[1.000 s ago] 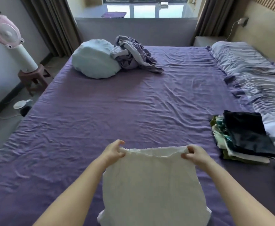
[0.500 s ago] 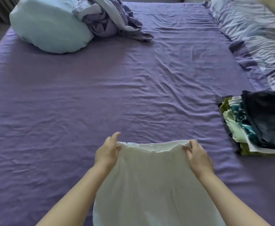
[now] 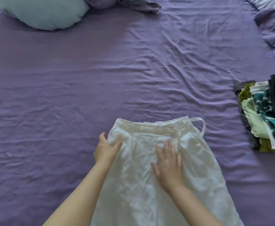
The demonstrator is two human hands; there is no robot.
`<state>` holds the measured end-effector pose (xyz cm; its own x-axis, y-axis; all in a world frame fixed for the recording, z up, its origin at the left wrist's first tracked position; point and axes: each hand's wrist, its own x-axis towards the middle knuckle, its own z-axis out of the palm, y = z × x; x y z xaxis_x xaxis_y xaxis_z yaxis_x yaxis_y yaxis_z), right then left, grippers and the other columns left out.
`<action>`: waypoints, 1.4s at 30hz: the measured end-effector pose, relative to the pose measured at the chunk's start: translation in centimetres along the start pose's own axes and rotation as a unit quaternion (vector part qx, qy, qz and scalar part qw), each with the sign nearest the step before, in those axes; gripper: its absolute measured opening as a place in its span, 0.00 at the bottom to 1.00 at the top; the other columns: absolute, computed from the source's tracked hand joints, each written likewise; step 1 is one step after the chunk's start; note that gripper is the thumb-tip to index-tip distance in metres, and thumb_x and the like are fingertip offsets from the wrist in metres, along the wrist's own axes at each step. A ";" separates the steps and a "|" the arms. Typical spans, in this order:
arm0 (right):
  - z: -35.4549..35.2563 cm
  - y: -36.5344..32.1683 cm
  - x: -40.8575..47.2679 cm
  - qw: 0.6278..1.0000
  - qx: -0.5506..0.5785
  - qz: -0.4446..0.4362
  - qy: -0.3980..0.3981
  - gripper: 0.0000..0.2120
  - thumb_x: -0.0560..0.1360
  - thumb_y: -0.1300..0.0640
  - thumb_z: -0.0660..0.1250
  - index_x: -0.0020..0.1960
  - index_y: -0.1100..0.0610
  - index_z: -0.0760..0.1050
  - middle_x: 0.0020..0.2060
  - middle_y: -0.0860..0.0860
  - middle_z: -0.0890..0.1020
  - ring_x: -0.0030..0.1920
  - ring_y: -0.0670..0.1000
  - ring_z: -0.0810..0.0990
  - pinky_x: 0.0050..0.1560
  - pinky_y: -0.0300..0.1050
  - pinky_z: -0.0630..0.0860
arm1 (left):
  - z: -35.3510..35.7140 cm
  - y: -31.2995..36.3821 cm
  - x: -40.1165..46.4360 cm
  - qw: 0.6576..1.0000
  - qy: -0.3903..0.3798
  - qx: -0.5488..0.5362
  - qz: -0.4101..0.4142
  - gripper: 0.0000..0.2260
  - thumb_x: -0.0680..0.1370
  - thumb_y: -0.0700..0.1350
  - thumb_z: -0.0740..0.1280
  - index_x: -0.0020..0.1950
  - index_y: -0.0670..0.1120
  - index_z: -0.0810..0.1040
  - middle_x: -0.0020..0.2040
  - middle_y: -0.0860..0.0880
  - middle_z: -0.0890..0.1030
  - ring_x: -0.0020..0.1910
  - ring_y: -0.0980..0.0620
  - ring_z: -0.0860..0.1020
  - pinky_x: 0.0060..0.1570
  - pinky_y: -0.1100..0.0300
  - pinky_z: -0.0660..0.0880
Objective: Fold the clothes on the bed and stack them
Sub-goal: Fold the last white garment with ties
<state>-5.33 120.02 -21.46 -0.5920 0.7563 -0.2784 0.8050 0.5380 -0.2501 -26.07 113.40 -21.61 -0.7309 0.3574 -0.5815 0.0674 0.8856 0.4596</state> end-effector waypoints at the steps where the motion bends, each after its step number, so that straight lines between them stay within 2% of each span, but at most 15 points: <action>1: 1.0 -0.7 -1.0 0.999 -0.028 -0.027 -0.028 0.35 0.59 0.48 0.81 0.63 0.53 0.77 0.65 0.61 0.75 0.64 0.64 0.74 0.56 0.70 0.70 | -0.3 -1.0 -0.2 1.000 -0.009 0.003 -0.012 0.27 0.72 0.58 0.70 0.67 0.50 0.68 0.55 0.53 0.77 0.56 0.46 0.77 0.55 0.51 0.73; 5: 2.8 -0.6 -0.2 0.989 -0.094 -0.046 -0.104 0.38 0.57 0.37 0.77 0.65 0.47 0.76 0.68 0.59 0.72 0.66 0.63 0.72 0.52 0.75 0.69 | -2.0 -5.1 -1.3 0.997 -0.058 0.030 -0.044 0.17 0.66 0.64 0.69 0.45 0.53 0.75 0.41 0.56 0.80 0.43 0.53 0.79 0.49 0.51 0.77; 8: 3.9 0.3 1.2 0.977 -0.119 -0.053 -0.169 0.37 0.73 0.33 0.57 0.76 0.40 0.46 0.75 0.55 0.38 0.76 0.61 0.41 0.64 0.76 0.45 | -2.8 -7.2 -2.6 0.995 -0.080 0.058 -0.029 0.14 0.68 0.62 0.71 0.44 0.54 0.75 0.41 0.57 0.81 0.44 0.54 0.79 0.49 0.51 0.77; 10: 3.9 0.4 1.4 0.973 -0.113 -0.042 -0.198 0.36 0.75 0.33 0.52 0.76 0.39 0.38 0.75 0.53 0.32 0.75 0.57 0.33 0.66 0.73 0.41 | -3.1 -7.9 -3.7 0.997 -0.078 0.001 0.007 0.09 0.71 0.56 0.72 0.45 0.55 0.76 0.42 0.58 0.82 0.45 0.56 0.80 0.48 0.52 0.77; 14: 0.7 -1.7 1.8 0.978 -0.046 -0.012 -0.204 0.31 0.77 0.40 0.58 0.76 0.43 0.50 0.77 0.54 0.41 0.76 0.57 0.40 0.70 0.65 0.48 | -3.7 -6.5 -7.0 0.981 -0.105 -0.140 0.086 0.14 0.74 0.48 0.72 0.55 0.63 0.76 0.51 0.65 0.81 0.50 0.65 0.79 0.47 0.66 0.74; 16: -1.5 -3.7 1.8 0.986 0.096 0.005 -0.139 0.24 0.79 0.45 0.60 0.73 0.49 0.62 0.76 0.55 0.55 0.75 0.56 0.55 0.71 0.54 0.56 | -3.7 -5.3 -8.7 0.963 -0.143 -0.196 0.115 0.18 0.75 0.45 0.71 0.60 0.63 0.75 0.55 0.65 0.80 0.54 0.65 0.78 0.52 0.64 0.75; 18: -3.7 -5.9 1.3 0.947 0.303 0.036 -0.102 0.20 0.78 0.49 0.63 0.68 0.52 0.69 0.67 0.52 0.72 0.62 0.49 0.73 0.61 0.42 0.68 | -3.3 -3.9 -10.2 0.947 -0.182 -0.229 0.136 0.21 0.76 0.42 0.70 0.64 0.60 0.73 0.59 0.62 0.79 0.58 0.63 0.77 0.56 0.62 0.74; 20: -5.3 -7.6 -0.2 0.889 0.434 0.075 -0.126 0.20 0.76 0.47 0.66 0.66 0.49 0.72 0.58 0.47 0.79 0.52 0.43 0.78 0.52 0.39 0.74 | -2.9 -2.7 -11.6 0.934 -0.226 -0.238 0.141 0.24 0.76 0.41 0.69 0.67 0.61 0.71 0.60 0.62 0.79 0.58 0.64 0.77 0.54 0.66 0.74; 24: -5.4 -7.2 -2.8 0.900 0.408 0.113 -0.104 0.25 0.72 0.48 0.69 0.68 0.44 0.68 0.54 0.43 0.78 0.53 0.44 0.77 0.54 0.41 0.74 | -1.7 -2.1 -13.7 0.845 -0.393 -0.358 0.058 0.25 0.73 0.37 0.63 0.67 0.57 0.72 0.60 0.51 0.81 0.54 0.52 0.81 0.51 0.61 0.77; 26: -4.8 -5.5 -3.4 0.896 0.415 0.140 -0.074 0.23 0.74 0.56 0.66 0.68 0.47 0.70 0.54 0.47 0.79 0.51 0.46 0.78 0.50 0.36 0.72 | -1.0 -1.8 -13.8 0.841 -0.382 -0.384 0.000 0.25 0.70 0.34 0.61 0.67 0.47 0.73 0.57 0.43 0.81 0.52 0.43 0.82 0.51 0.55 0.79; 29: -3.5 -1.9 -4.0 0.911 0.374 0.172 -0.014 0.19 0.76 0.64 0.63 0.66 0.56 0.74 0.53 0.53 0.82 0.53 0.52 0.80 0.47 0.33 0.67 | 0.1 -0.4 -11.3 0.936 -0.212 -0.281 0.032 0.20 0.75 0.28 0.58 0.65 0.40 0.73 0.48 0.44 0.81 0.44 0.47 0.82 0.44 0.59 0.78; 32: -2.4 2.2 -4.2 0.898 0.356 0.256 0.036 0.21 0.76 0.63 0.63 0.69 0.57 0.70 0.56 0.56 0.81 0.55 0.55 0.78 0.49 0.39 0.67 | 0.7 2.2 -7.5 0.964 -0.097 -0.046 0.242 0.22 0.75 0.29 0.58 0.66 0.43 0.75 0.56 0.46 0.78 0.57 0.48 0.76 0.54 0.65 0.70; 36: -0.1 3.3 -5.4 0.894 0.320 0.313 0.001 0.34 0.75 0.52 0.66 0.76 0.53 0.53 0.65 0.54 0.74 0.62 0.56 0.75 0.55 0.48 0.71 | 3.8 6.7 -3.7 0.843 -0.040 0.292 0.449 0.31 0.75 0.31 0.58 0.74 0.55 0.65 0.76 0.48 0.59 0.73 0.45 0.57 0.67 0.54 0.63; 39: 1.0 1.1 -6.4 0.901 0.303 0.310 0.027 0.39 0.74 0.54 0.66 0.77 0.50 0.46 0.72 0.54 0.64 0.68 0.56 0.69 0.56 0.47 0.70 | 6.4 9.8 -2.7 0.745 -0.067 0.422 0.512 0.35 0.75 0.32 0.56 0.77 0.57 0.54 0.79 0.50 0.50 0.77 0.45 0.47 0.72 0.50 0.50; 42: 1.3 0.0 -7.7 0.924 0.272 0.268 0.024 0.41 0.73 0.66 0.60 0.77 0.44 0.44 0.75 0.52 0.52 0.71 0.53 0.64 0.56 0.44 0.72 | 7.8 11.2 -2.1 0.759 -0.085 0.462 0.451 0.33 0.77 0.34 0.57 0.78 0.54 0.52 0.79 0.48 0.51 0.77 0.44 0.49 0.73 0.48 0.52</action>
<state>-0.81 113.77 -20.56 -0.1000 0.8827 -0.4591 0.8354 -0.1762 -0.5206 -18.51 124.85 -20.47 -0.0113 0.9052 -0.4248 0.9932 0.0594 0.1000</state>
